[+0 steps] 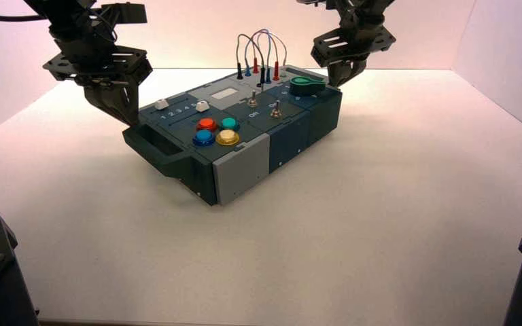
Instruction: Rotate the box counterclockwise.
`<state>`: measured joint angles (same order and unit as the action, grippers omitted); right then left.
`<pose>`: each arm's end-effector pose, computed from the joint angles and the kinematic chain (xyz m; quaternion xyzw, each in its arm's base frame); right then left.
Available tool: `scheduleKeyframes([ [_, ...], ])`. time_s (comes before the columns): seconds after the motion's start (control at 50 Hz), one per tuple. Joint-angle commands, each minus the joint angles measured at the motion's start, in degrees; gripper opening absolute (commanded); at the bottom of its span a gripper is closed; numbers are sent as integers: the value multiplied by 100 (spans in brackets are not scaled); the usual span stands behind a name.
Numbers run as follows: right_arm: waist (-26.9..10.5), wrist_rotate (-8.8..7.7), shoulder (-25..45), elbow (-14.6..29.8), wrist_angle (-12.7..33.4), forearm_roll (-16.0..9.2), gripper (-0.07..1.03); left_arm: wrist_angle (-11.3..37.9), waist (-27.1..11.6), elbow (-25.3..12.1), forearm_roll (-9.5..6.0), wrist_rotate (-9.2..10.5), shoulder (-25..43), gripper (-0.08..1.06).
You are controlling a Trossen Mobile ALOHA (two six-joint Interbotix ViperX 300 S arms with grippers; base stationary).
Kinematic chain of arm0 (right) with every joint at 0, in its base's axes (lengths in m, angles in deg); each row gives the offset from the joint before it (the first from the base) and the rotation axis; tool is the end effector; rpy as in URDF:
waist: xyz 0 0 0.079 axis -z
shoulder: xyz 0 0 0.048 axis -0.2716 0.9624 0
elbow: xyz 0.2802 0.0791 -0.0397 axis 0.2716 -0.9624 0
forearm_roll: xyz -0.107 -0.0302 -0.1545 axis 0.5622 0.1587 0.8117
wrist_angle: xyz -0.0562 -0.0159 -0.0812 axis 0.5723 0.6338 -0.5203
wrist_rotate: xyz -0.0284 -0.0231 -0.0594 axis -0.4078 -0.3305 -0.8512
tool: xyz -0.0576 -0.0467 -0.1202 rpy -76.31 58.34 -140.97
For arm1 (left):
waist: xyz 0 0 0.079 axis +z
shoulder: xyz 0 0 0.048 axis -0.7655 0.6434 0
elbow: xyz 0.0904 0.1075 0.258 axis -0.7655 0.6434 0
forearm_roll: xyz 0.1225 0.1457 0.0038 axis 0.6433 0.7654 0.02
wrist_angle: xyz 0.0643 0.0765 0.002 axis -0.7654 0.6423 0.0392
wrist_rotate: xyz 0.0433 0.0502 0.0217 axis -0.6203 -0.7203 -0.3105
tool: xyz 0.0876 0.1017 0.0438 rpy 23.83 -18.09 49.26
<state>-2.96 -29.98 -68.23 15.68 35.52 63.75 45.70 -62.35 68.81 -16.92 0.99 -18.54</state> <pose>0.4305 0.1447 -0.0004 -0.1560 0.5089 0.1783 0.8276 0.2757 -0.0870 -0.0073 0.0800 0.6123 -0.1724 0.7674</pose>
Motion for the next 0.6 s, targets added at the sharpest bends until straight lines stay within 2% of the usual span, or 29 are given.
scheduleKeyframes([
  [0.02, -290, -26, -97, 149, -193, -44, -2, 0, -79, -26, -26, 26, -229, -3],
  [0.36, -308, -9, -193, 158, -167, -53, -2, -9, -79, -44, -9, 18, -325, -3],
  [0.6, -255, 26, -457, 158, 62, -53, -2, 70, -79, -149, 9, 0, -571, -3],
])
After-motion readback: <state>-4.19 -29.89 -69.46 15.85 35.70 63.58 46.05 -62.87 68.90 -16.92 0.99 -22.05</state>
